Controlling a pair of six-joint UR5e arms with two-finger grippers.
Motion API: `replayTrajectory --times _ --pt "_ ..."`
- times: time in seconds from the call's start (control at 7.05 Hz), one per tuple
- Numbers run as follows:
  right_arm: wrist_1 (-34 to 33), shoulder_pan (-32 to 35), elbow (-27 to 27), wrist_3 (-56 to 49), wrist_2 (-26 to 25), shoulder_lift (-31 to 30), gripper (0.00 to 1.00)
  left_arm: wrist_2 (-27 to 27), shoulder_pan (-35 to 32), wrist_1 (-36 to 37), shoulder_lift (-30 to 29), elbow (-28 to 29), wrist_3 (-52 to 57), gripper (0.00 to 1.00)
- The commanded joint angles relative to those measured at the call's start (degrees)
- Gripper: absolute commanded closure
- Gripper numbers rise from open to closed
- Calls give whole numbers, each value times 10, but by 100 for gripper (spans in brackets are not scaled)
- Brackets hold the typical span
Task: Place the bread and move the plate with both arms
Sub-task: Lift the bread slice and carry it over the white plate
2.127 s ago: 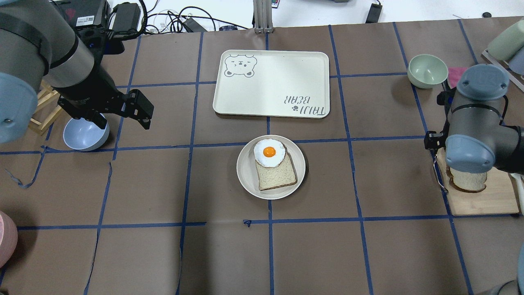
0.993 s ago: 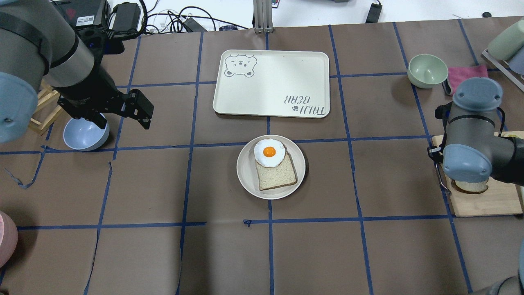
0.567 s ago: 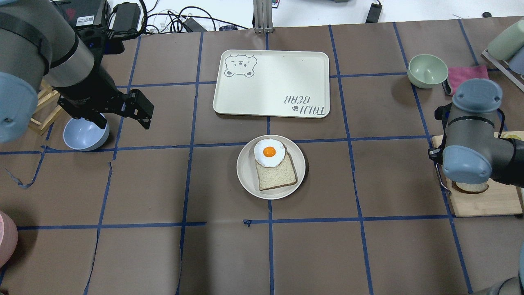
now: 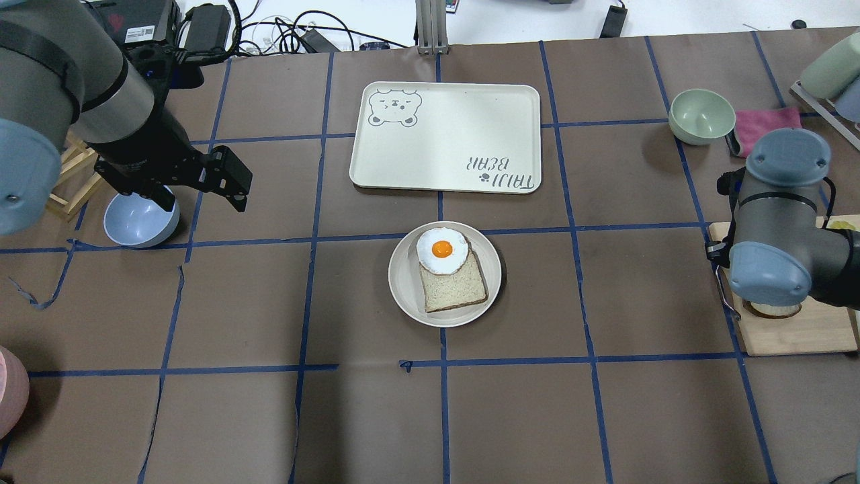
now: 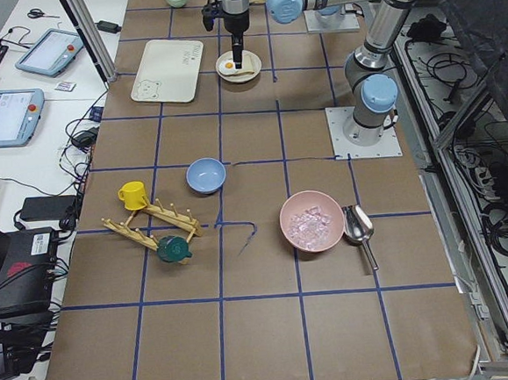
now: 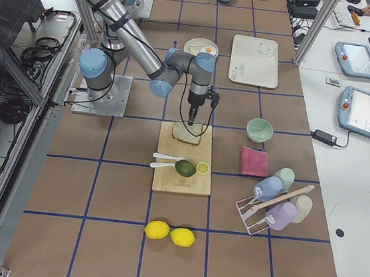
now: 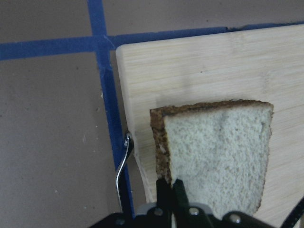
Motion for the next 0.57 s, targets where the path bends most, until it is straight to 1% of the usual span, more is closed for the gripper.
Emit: replayTrajectory --times 0.0,0.14,0.28,0.43 --pt "34 4 -10 1 0 -32 100 0 0 0 -1 0 0 0" --pt "59 9 -17 1 4 -49 100 1 0 1 -1 1 0 0" --pt "90 15 -41 1 5 -59 100 0 0 -1 -1 -1 0 0" --pt "136 23 -82 1 5 -59 100 0 0 -1 -1 0 0 0"
